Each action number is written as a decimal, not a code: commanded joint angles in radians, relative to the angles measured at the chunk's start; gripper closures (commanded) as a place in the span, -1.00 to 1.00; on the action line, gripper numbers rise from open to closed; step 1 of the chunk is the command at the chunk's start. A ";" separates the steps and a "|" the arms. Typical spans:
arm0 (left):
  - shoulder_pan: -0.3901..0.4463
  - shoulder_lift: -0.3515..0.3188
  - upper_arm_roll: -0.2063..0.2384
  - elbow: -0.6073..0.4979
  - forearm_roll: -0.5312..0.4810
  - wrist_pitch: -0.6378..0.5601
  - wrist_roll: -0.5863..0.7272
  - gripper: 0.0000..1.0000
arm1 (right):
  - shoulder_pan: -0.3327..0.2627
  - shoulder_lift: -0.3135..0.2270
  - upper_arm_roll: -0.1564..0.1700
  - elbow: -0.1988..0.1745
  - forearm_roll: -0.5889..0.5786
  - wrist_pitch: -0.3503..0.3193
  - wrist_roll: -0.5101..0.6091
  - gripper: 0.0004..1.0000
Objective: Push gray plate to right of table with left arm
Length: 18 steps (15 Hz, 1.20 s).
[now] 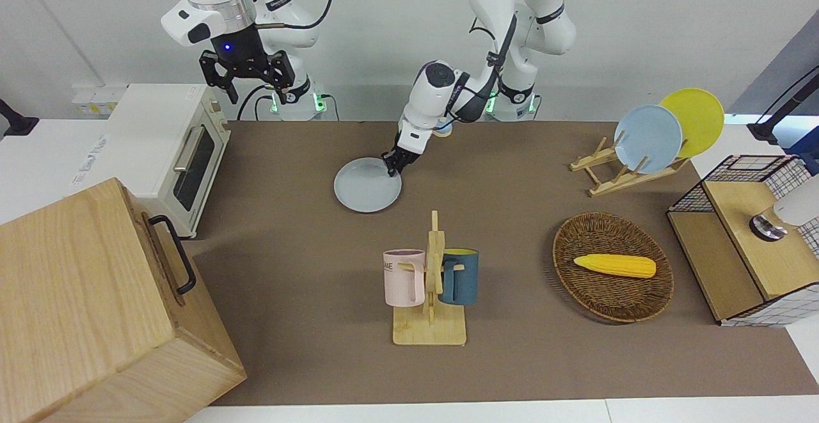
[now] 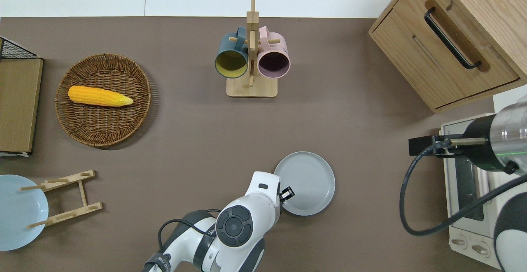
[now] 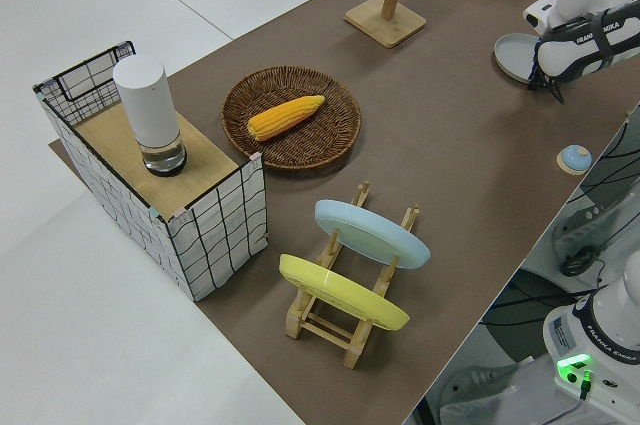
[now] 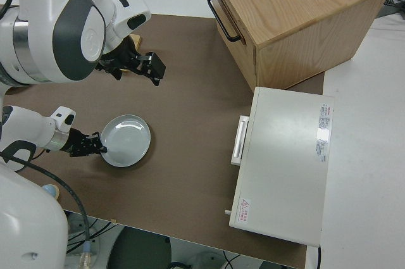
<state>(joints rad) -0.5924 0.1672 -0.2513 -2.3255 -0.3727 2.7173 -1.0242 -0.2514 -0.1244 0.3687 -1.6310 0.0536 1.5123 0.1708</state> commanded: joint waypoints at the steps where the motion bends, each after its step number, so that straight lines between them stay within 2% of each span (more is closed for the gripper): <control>1: 0.005 0.029 0.023 0.015 -0.011 0.002 0.114 -0.41 | -0.025 -0.027 0.015 -0.027 0.022 0.000 0.012 -0.99; 3: 0.022 0.020 0.023 0.015 -0.009 -0.001 0.125 -0.70 | -0.025 -0.027 0.015 -0.027 0.022 0.000 0.010 -0.99; 5: 0.045 -0.026 0.023 0.011 -0.009 -0.043 0.127 -0.94 | -0.025 -0.027 0.015 -0.027 0.022 0.000 0.010 -0.99; 8: 0.109 -0.086 0.023 0.014 0.003 -0.126 0.154 -0.97 | -0.025 -0.027 0.015 -0.027 0.022 0.000 0.010 -0.99; 9: 0.141 -0.104 0.023 0.017 0.003 -0.164 0.205 -0.98 | -0.025 -0.027 0.015 -0.027 0.022 0.000 0.010 -0.99; 10: 0.195 -0.138 0.023 0.018 0.003 -0.226 0.311 -0.98 | -0.025 -0.027 0.015 -0.027 0.022 0.000 0.010 -0.99; 13: 0.265 -0.178 0.082 0.040 0.005 -0.350 0.487 -0.98 | -0.025 -0.027 0.015 -0.027 0.022 0.000 0.010 -0.99; 15: 0.334 -0.186 0.092 0.073 0.006 -0.428 0.606 -0.98 | -0.025 -0.027 0.015 -0.027 0.022 0.000 0.010 -0.99; 16: 0.348 -0.195 0.113 0.080 0.006 -0.453 0.654 -0.98 | -0.025 -0.027 0.015 -0.027 0.022 0.000 0.010 -0.99; 18: 0.390 -0.210 0.159 0.090 0.059 -0.499 0.731 -0.98 | -0.025 -0.027 0.015 -0.027 0.022 0.000 0.010 -0.99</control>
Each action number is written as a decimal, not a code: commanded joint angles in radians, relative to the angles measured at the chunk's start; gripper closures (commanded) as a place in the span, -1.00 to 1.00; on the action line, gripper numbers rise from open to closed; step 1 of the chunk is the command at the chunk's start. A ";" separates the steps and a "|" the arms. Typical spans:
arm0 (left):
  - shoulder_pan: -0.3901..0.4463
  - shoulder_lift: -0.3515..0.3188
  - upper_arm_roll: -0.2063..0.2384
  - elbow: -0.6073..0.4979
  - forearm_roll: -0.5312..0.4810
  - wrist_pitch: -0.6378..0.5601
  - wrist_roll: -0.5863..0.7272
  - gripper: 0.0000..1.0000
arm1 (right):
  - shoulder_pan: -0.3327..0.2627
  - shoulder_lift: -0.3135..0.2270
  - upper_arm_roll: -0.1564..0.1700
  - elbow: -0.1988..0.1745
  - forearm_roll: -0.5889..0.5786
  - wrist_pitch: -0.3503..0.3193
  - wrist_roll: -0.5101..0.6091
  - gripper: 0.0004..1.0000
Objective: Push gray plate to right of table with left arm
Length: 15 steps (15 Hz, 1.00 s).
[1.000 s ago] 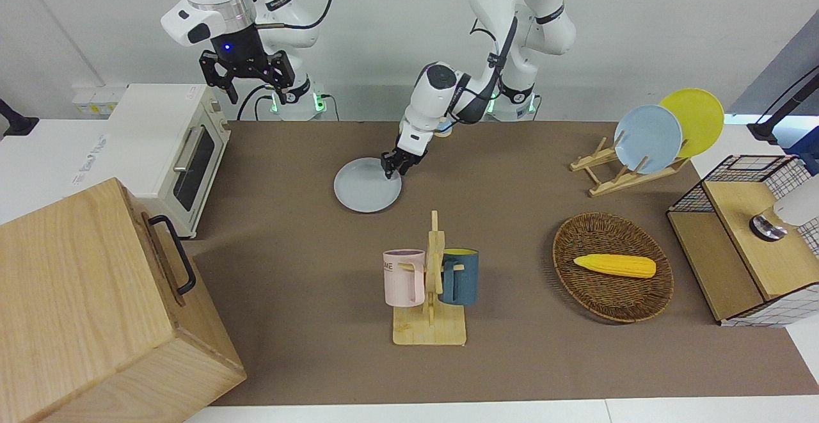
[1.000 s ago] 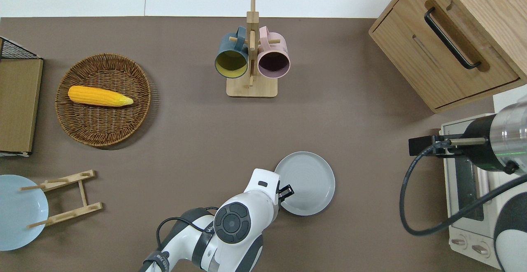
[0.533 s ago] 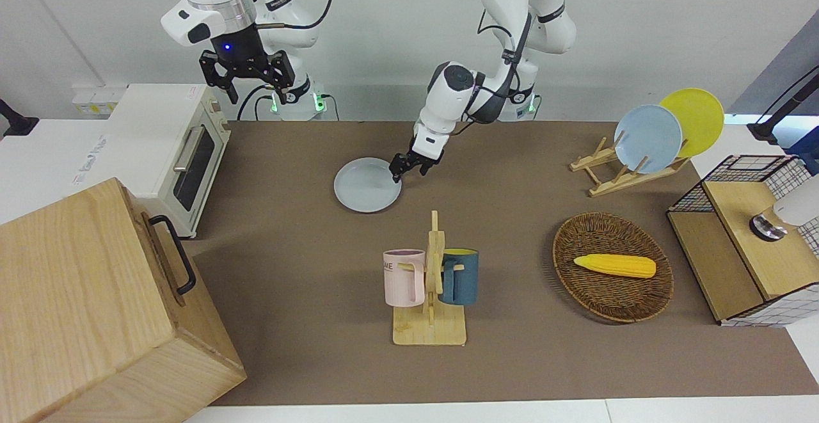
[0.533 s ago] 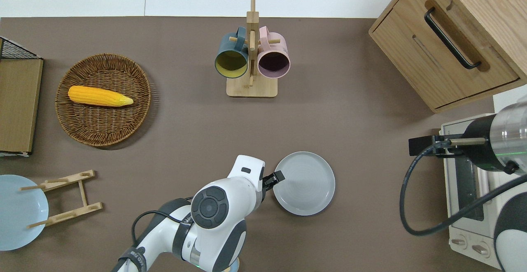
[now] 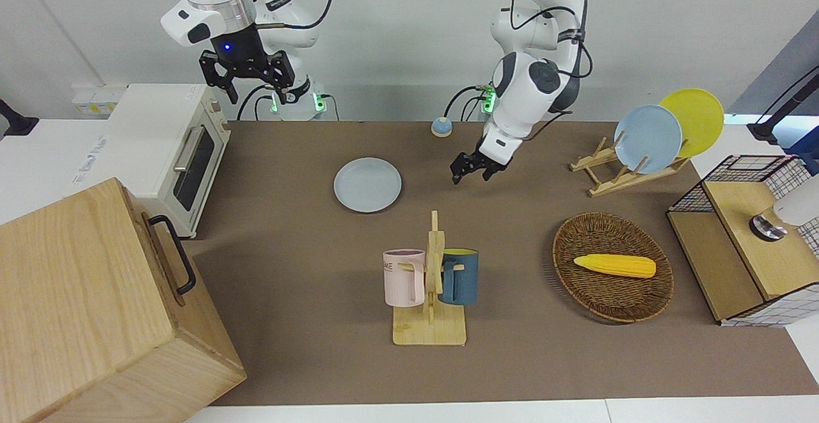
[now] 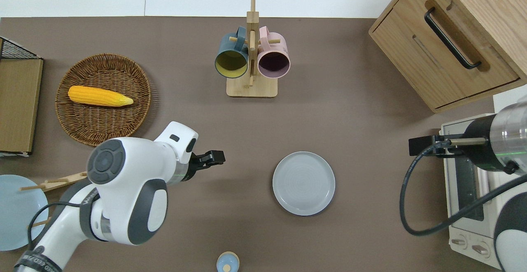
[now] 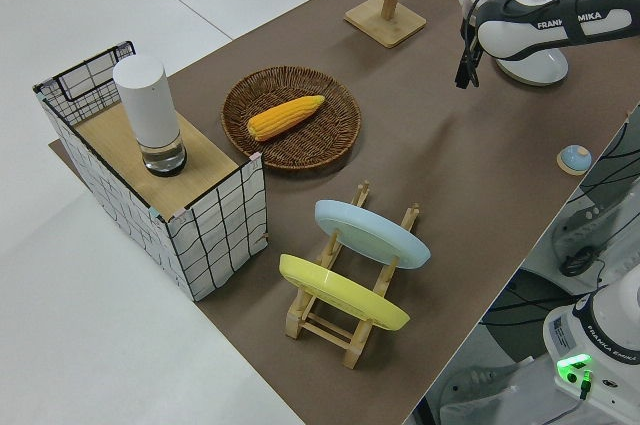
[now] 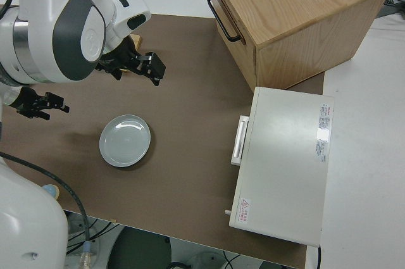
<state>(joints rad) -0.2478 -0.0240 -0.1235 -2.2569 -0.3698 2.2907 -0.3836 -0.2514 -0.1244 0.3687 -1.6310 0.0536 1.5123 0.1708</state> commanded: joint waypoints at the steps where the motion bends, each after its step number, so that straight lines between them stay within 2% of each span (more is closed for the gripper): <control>1: 0.088 -0.022 0.031 0.052 0.113 -0.117 0.113 -0.98 | -0.025 -0.027 0.015 -0.027 0.022 0.000 0.010 -0.99; 3: 0.160 -0.033 0.031 0.158 0.220 -0.236 0.123 -0.98 | -0.025 -0.027 0.015 -0.027 0.022 0.000 0.010 -0.99; 4: 0.183 -0.033 0.031 0.190 0.236 -0.264 0.129 -0.98 | -0.025 -0.027 0.015 -0.027 0.022 0.000 0.010 -0.99; 7: 0.244 -0.057 0.031 0.288 0.242 -0.362 0.147 -0.98 | -0.025 -0.027 0.015 -0.027 0.022 -0.001 0.010 -0.99; 9: 0.265 -0.060 0.031 0.358 0.242 -0.436 0.146 -0.98 | -0.025 -0.027 0.015 -0.027 0.022 -0.001 0.010 -0.99; 12: 0.308 -0.071 0.028 0.396 0.242 -0.500 0.147 -0.98 | -0.025 -0.027 0.015 -0.027 0.022 0.000 0.010 -0.99; 15: 0.332 -0.071 0.024 0.505 0.244 -0.589 0.146 -0.98 | -0.025 -0.027 0.015 -0.027 0.022 0.000 0.010 -0.99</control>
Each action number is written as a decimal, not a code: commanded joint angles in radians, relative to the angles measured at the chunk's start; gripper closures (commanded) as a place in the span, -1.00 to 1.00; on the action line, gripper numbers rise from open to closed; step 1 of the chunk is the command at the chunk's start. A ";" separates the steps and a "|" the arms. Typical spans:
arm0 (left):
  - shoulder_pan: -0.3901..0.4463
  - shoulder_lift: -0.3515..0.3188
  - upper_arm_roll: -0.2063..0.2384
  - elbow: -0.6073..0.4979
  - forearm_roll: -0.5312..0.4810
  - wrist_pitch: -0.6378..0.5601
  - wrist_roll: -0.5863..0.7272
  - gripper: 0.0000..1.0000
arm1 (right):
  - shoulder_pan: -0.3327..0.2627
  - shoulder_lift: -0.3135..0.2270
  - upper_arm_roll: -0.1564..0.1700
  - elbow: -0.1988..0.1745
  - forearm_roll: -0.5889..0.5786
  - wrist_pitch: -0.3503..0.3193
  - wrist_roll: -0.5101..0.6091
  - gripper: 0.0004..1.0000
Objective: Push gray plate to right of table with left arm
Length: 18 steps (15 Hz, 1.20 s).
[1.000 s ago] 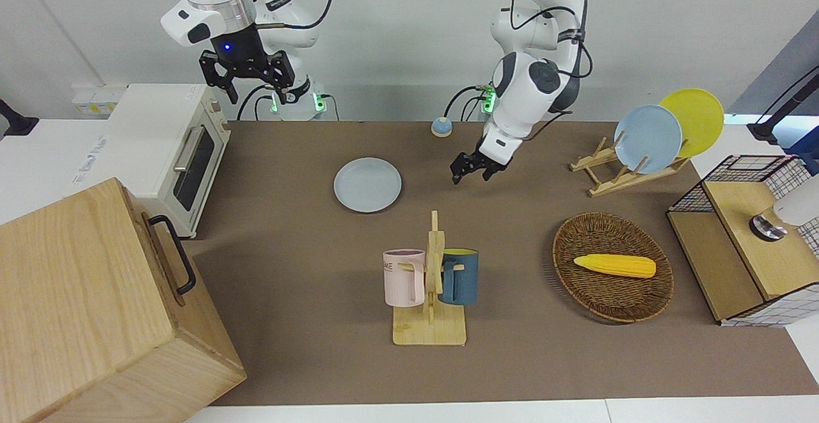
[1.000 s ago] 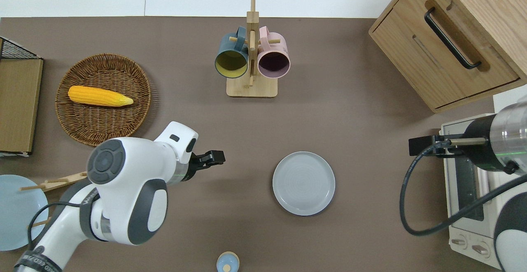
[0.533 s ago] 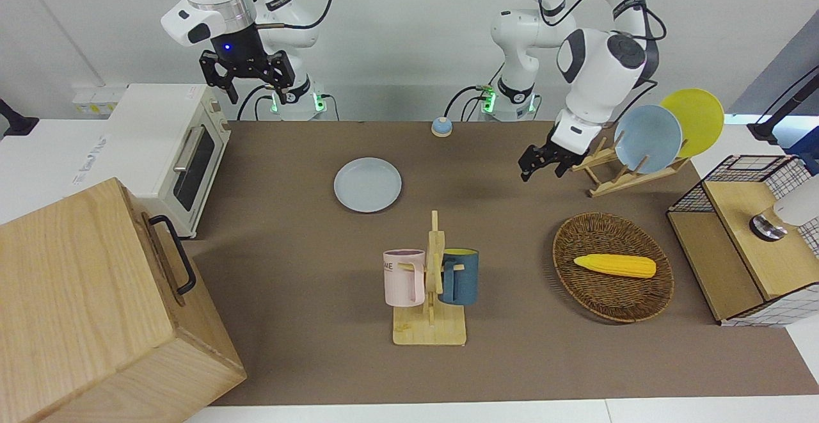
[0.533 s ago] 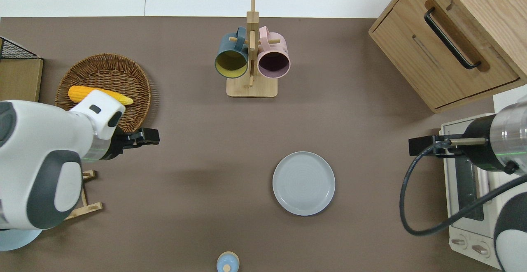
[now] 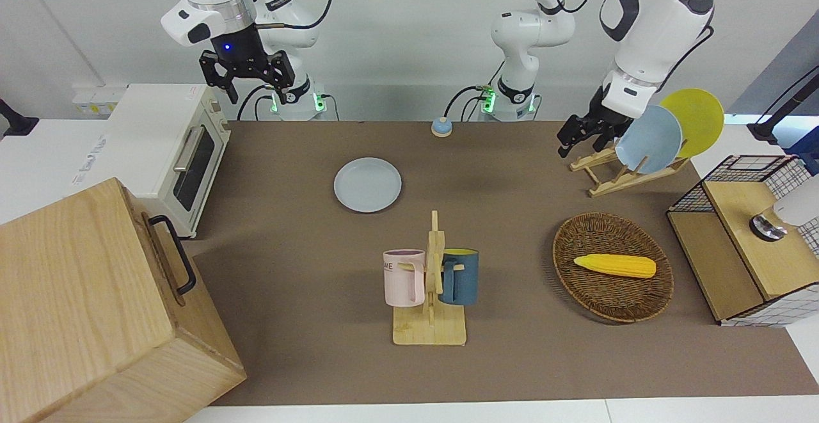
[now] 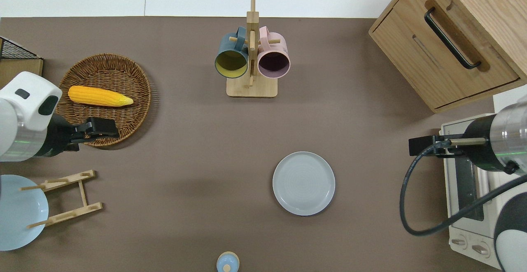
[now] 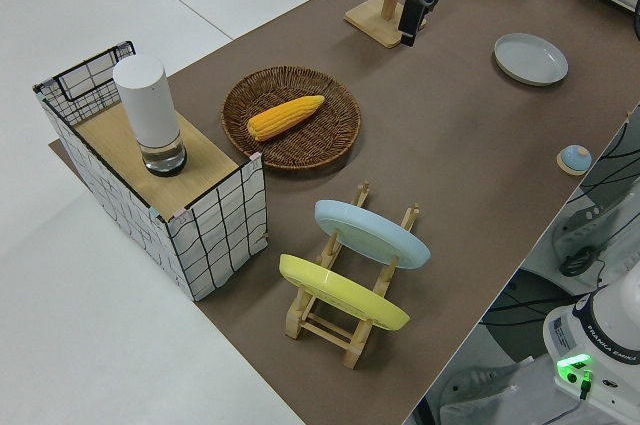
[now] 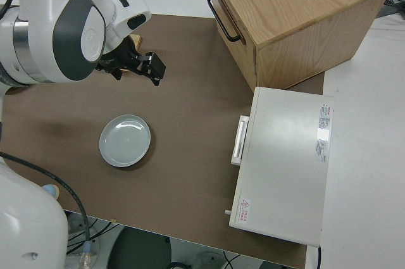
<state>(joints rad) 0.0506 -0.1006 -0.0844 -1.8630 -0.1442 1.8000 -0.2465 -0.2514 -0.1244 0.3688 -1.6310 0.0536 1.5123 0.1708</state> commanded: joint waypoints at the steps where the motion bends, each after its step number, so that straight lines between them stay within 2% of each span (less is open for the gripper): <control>1: 0.034 0.005 -0.012 0.140 0.017 -0.120 0.009 -0.98 | -0.025 -0.027 0.015 -0.027 0.022 0.000 0.010 -0.99; 6: 0.038 0.005 -0.003 0.156 0.060 -0.130 0.010 -0.98 | -0.025 -0.027 0.015 -0.027 0.022 0.000 0.010 -0.99; 9: 0.038 0.005 -0.024 0.173 0.126 -0.130 0.012 -0.98 | -0.025 -0.027 0.015 -0.027 0.022 0.000 0.010 -0.99; 18: 0.038 0.005 -0.025 0.174 0.127 -0.128 0.007 -0.98 | -0.025 -0.027 0.015 -0.027 0.022 0.000 0.010 -0.99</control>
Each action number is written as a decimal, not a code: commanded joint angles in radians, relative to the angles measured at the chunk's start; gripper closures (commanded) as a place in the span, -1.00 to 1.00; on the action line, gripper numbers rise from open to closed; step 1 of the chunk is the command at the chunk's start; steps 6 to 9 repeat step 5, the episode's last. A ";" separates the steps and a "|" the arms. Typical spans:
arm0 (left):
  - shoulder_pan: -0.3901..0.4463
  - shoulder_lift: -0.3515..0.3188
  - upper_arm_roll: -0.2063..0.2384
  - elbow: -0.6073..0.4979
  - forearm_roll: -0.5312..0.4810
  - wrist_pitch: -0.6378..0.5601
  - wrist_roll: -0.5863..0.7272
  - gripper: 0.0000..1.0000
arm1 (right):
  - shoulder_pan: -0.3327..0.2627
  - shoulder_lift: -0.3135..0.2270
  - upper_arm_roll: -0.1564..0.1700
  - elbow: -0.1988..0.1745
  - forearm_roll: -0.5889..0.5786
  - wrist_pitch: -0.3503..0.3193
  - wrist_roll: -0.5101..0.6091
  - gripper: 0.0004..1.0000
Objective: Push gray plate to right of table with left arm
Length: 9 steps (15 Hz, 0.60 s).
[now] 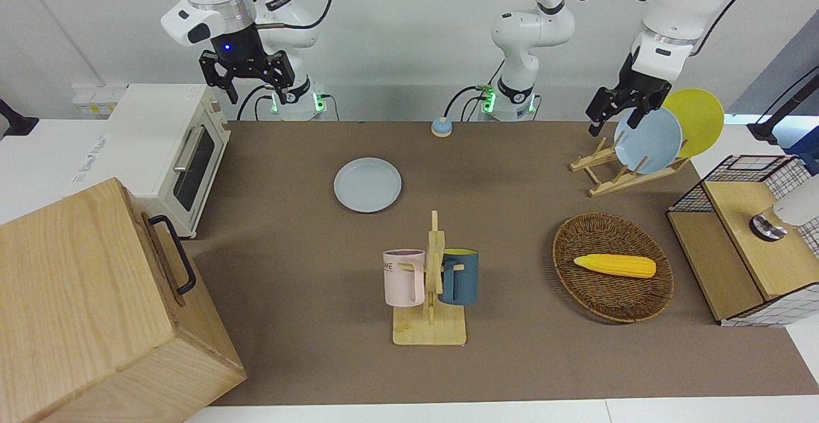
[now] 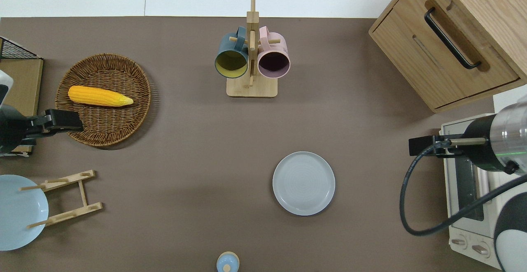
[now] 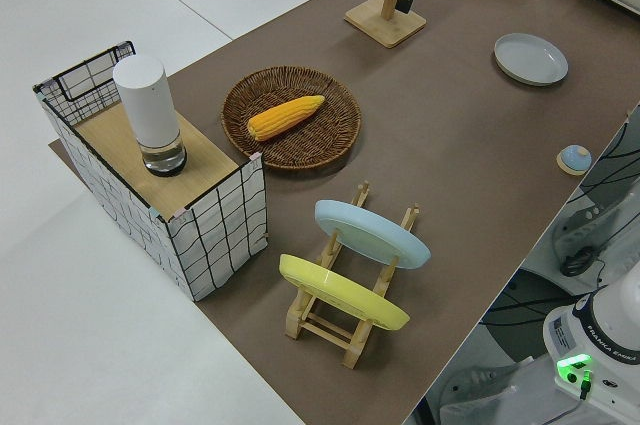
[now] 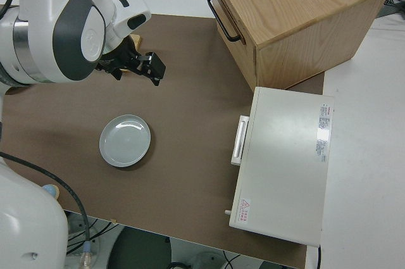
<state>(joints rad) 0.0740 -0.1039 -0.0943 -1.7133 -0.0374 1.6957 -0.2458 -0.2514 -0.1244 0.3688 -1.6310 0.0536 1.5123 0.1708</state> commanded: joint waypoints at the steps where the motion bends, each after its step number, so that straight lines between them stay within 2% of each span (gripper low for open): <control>1: 0.016 0.009 -0.015 0.024 0.021 -0.024 0.006 -0.99 | -0.025 -0.027 0.015 -0.027 0.022 0.000 0.010 -0.99; 9: 0.015 0.009 -0.007 0.024 0.021 -0.024 0.005 -0.98 | -0.025 -0.027 0.015 -0.027 0.022 0.000 0.010 -0.99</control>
